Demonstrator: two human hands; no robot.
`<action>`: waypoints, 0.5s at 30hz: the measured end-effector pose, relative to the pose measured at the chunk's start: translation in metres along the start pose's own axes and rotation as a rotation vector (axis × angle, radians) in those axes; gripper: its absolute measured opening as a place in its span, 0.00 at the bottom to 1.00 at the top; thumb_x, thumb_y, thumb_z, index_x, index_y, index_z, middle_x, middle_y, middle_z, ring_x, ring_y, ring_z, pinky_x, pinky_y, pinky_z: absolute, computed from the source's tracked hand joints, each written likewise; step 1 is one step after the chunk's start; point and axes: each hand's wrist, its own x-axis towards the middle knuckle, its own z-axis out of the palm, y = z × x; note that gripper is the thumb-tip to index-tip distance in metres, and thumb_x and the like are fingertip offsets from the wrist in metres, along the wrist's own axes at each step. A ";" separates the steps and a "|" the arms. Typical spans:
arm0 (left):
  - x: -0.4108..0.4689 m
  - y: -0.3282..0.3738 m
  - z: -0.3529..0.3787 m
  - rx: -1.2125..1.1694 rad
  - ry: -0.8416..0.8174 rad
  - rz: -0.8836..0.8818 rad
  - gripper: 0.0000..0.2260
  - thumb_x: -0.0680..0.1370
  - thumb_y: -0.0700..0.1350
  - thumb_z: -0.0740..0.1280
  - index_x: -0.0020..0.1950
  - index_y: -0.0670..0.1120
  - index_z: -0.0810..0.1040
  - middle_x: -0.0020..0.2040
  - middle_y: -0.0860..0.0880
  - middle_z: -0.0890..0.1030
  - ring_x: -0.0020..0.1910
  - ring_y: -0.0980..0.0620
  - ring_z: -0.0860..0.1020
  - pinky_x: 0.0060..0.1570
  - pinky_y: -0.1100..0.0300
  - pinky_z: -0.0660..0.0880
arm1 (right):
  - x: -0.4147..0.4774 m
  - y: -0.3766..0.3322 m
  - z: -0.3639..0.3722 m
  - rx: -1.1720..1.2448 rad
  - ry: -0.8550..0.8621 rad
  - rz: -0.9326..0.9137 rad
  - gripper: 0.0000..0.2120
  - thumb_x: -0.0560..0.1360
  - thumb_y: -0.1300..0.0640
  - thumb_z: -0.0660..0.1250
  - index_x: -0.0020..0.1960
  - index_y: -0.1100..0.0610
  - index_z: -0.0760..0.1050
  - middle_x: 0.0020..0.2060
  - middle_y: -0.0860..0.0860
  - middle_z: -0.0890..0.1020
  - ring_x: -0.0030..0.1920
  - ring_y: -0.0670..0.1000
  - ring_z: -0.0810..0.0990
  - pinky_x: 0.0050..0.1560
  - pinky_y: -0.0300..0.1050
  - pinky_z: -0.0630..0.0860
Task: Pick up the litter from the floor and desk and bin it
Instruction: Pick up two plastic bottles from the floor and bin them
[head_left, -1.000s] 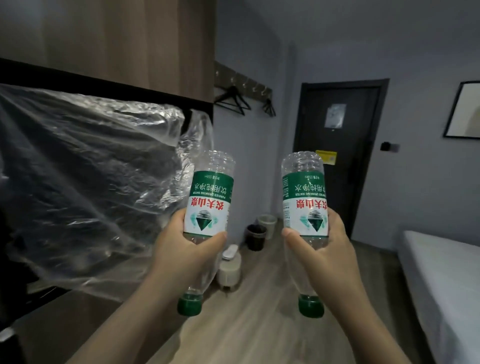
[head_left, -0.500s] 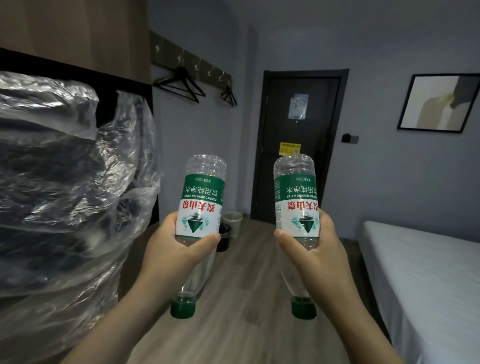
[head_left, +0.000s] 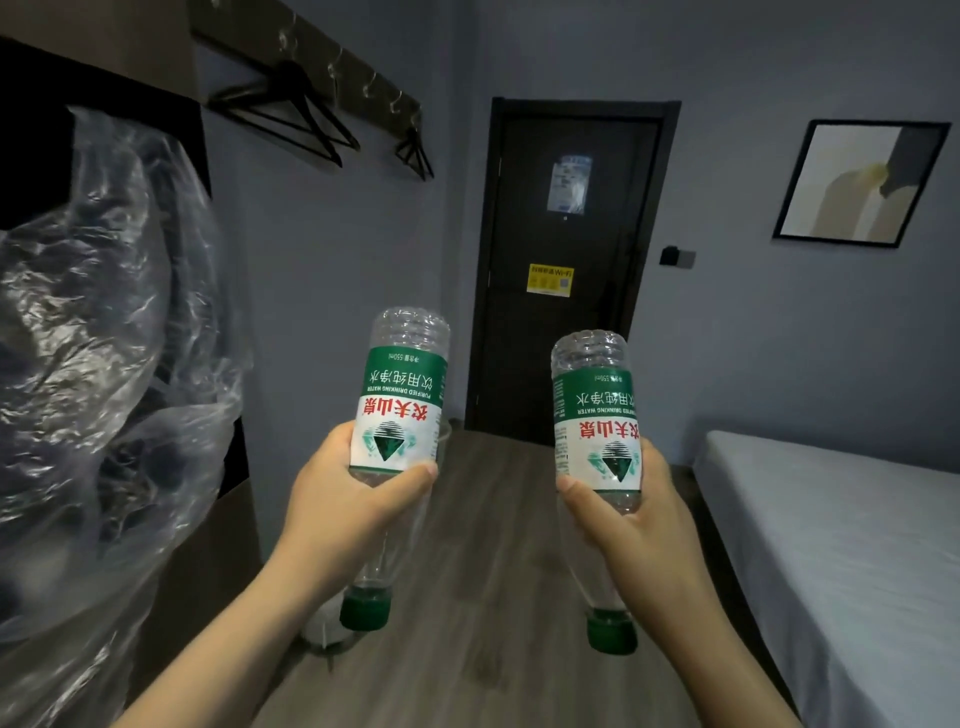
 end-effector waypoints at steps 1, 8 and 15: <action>0.015 -0.008 0.006 -0.007 -0.004 -0.010 0.21 0.59 0.54 0.74 0.51 0.53 0.77 0.43 0.53 0.84 0.41 0.55 0.82 0.39 0.57 0.78 | 0.013 0.008 0.006 -0.002 -0.002 0.009 0.24 0.72 0.51 0.72 0.64 0.44 0.67 0.45 0.36 0.80 0.46 0.34 0.79 0.39 0.37 0.78; 0.109 -0.045 0.065 0.020 -0.064 -0.037 0.22 0.59 0.53 0.75 0.51 0.54 0.76 0.44 0.53 0.83 0.42 0.57 0.81 0.35 0.65 0.72 | 0.114 0.065 0.023 -0.014 0.028 0.042 0.23 0.71 0.50 0.73 0.62 0.43 0.68 0.46 0.38 0.79 0.46 0.33 0.79 0.37 0.33 0.76; 0.202 -0.074 0.140 0.043 0.004 -0.077 0.20 0.60 0.52 0.75 0.50 0.53 0.76 0.43 0.52 0.83 0.40 0.55 0.82 0.34 0.63 0.74 | 0.237 0.122 0.021 0.020 -0.031 0.042 0.22 0.71 0.49 0.73 0.60 0.42 0.67 0.46 0.40 0.79 0.44 0.31 0.78 0.33 0.30 0.75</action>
